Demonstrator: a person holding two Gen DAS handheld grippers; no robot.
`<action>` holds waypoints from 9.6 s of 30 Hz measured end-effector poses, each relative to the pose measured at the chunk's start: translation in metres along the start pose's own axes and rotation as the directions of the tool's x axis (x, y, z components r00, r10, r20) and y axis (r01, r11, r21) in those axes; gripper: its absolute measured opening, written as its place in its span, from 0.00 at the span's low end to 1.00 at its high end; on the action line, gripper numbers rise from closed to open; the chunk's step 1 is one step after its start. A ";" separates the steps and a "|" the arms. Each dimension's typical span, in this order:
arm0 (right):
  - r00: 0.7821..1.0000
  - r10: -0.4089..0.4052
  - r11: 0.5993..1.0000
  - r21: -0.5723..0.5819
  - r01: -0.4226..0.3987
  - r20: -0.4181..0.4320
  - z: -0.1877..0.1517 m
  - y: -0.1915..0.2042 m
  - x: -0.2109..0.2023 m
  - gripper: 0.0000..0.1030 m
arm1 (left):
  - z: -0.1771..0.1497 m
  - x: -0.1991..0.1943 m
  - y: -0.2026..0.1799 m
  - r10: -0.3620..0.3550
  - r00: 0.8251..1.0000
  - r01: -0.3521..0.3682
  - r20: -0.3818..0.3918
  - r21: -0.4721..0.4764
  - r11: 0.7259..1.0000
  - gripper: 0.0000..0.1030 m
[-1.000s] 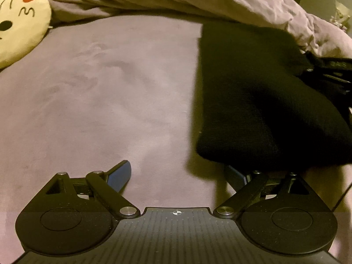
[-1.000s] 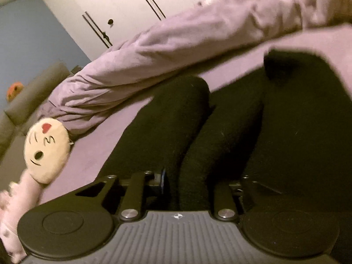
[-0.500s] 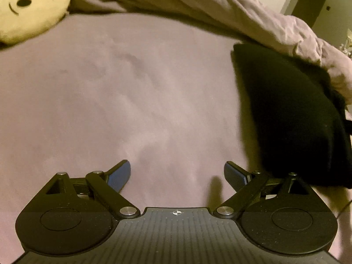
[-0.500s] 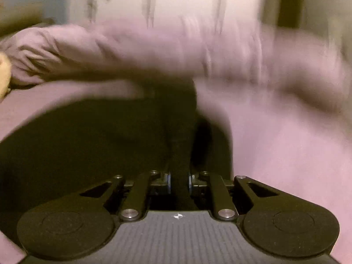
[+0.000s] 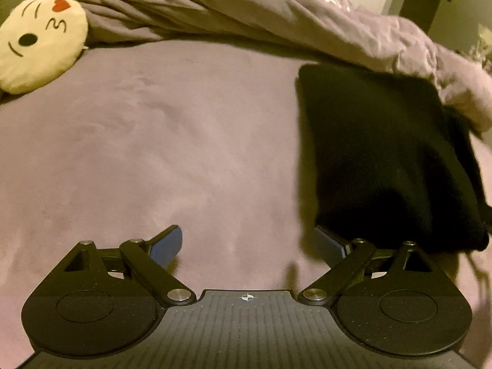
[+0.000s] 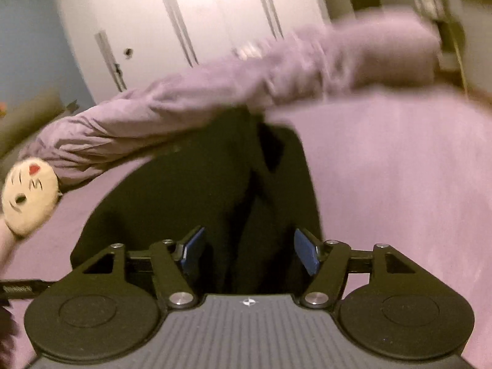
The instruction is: Fold small clothes
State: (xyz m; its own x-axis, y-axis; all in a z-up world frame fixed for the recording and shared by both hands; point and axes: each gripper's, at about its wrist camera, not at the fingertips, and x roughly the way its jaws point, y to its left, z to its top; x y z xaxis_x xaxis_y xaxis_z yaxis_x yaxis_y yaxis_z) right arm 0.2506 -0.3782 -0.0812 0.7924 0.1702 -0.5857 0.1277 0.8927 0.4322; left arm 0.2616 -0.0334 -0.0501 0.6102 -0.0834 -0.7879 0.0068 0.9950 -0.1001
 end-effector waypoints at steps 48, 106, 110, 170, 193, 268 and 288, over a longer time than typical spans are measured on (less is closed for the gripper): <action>0.970 -0.184 0.936 -0.274 0.222 0.158 0.033 0.022 0.062 0.48 | 0.061 0.040 -0.006 -0.184 0.981 0.188 0.059 -0.063 0.980 0.97; 0.983 0.168 0.985 -0.063 -0.163 0.081 0.029 0.085 0.061 0.76 | 0.061 -0.003 0.072 -0.176 0.971 0.170 0.163 0.052 0.984 0.67; 0.971 0.218 0.964 -0.179 -0.198 0.095 0.042 0.125 0.053 0.70 | 0.056 0.006 0.058 -0.207 0.970 0.203 0.130 0.039 0.978 0.69; 0.982 0.148 0.988 -0.024 -0.152 -0.115 -0.050 0.101 0.002 0.59 | -0.058 -0.033 0.033 0.016 0.998 -0.020 -0.063 -0.069 0.997 0.94; 0.996 -0.064 0.920 -0.383 0.082 0.059 -0.072 0.118 -0.045 0.23 | -0.061 -0.046 0.028 0.048 0.998 -0.050 -0.043 -0.057 0.997 0.97; 0.960 -0.258 0.917 -0.341 0.208 -0.107 -0.129 0.187 -0.163 0.96 | -0.095 -0.158 0.002 0.144 0.989 -0.147 0.042 0.086 0.985 1.00; 0.961 -0.256 0.909 -0.364 0.203 -0.104 -0.131 0.191 -0.162 0.96 | -0.097 -0.155 0.002 0.145 0.989 -0.147 0.026 0.097 0.984 1.00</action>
State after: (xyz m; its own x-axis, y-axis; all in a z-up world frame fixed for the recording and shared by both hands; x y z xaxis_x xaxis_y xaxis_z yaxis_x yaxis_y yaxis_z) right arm 0.0688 -0.1807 0.0066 0.6669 -0.0221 -0.7448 0.0597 0.9979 0.0239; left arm 0.0900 -0.0235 0.0124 0.6252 0.0631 -0.7779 -0.0057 0.9971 0.0763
